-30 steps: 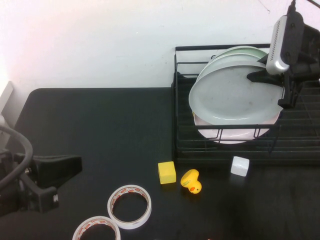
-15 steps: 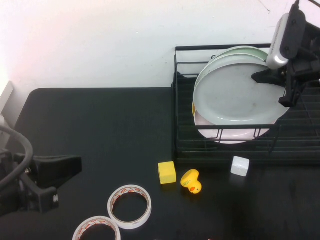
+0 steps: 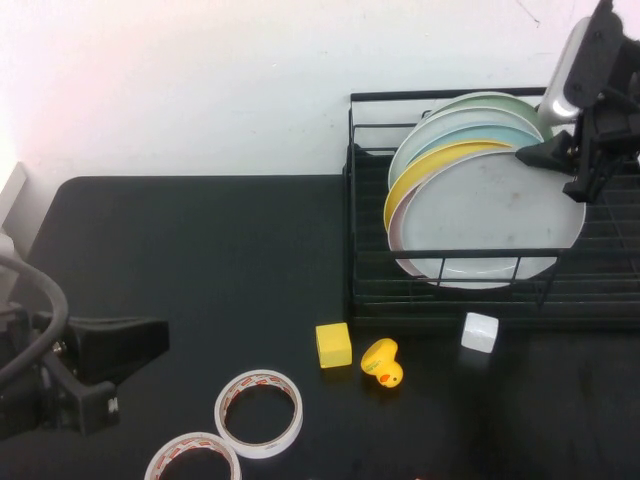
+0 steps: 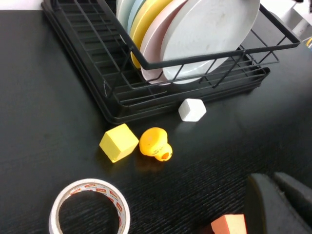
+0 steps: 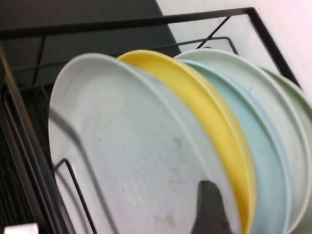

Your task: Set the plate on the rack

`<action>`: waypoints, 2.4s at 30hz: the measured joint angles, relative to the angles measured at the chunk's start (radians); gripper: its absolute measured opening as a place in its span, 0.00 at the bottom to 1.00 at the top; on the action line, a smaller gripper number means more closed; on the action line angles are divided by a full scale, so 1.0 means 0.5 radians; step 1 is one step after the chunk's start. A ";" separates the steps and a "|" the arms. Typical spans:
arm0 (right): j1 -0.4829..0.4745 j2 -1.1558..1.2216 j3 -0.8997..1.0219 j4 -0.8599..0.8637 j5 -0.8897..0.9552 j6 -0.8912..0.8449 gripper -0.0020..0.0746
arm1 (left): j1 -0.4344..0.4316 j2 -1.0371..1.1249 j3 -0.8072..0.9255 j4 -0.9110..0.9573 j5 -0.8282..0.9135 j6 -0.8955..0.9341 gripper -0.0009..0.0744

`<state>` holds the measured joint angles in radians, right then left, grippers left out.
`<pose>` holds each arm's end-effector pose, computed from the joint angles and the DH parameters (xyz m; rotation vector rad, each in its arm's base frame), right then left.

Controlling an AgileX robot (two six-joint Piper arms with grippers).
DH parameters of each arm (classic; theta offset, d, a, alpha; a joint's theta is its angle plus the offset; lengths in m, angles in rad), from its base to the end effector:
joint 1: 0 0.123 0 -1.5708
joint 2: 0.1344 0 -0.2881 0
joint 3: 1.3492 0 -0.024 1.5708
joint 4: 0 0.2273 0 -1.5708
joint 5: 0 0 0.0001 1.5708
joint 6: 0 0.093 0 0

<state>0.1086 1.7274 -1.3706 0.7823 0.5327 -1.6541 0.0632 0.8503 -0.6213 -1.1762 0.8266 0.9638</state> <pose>0.3705 0.0740 0.3079 -1.2651 1.7829 -0.0622 0.1314 -0.0550 0.3197 0.3240 2.0145 -0.7758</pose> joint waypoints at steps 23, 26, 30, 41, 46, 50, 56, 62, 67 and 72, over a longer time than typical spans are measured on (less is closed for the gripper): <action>0.000 -0.397 0.000 0.011 0.277 0.858 0.05 | 0.000 -0.060 0.031 0.066 -0.075 0.000 0.01; -0.004 -0.545 0.000 0.011 0.378 0.959 0.03 | 0.000 -0.210 0.103 0.101 -0.164 0.000 0.01; -0.004 -0.861 0.104 0.104 0.485 1.064 0.03 | 0.000 -0.573 0.226 0.170 -0.249 -0.059 0.01; -0.004 -2.017 0.774 0.349 0.260 0.972 0.02 | 0.000 -1.404 0.537 0.660 -0.508 -0.784 0.01; -0.004 -2.552 0.977 0.372 0.078 0.966 0.02 | 0.000 -1.508 0.646 0.697 -0.403 -0.837 0.01; -0.004 -2.812 1.080 0.379 0.068 0.966 0.02 | 0.000 -1.515 0.709 0.697 -0.261 -0.814 0.01; -0.004 -2.898 1.115 0.367 0.270 0.976 0.02 | 0.000 -1.515 0.758 0.697 -0.230 -0.763 0.01; -0.004 -2.899 1.129 0.296 0.518 0.967 0.02 | 0.000 -1.515 0.759 0.697 -0.230 -0.763 0.01; -0.004 -2.899 1.205 0.251 0.644 0.965 0.02 | 0.000 -1.515 0.759 0.697 -0.230 -0.756 0.01; -0.004 -2.899 1.351 -0.047 0.564 1.099 0.02 | 0.000 -1.515 0.759 0.697 -0.230 -0.746 0.01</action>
<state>0.1068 0.2778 -0.6953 0.7585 0.8145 -1.1044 0.0632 0.0930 -0.2417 -0.8277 0.7114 0.5905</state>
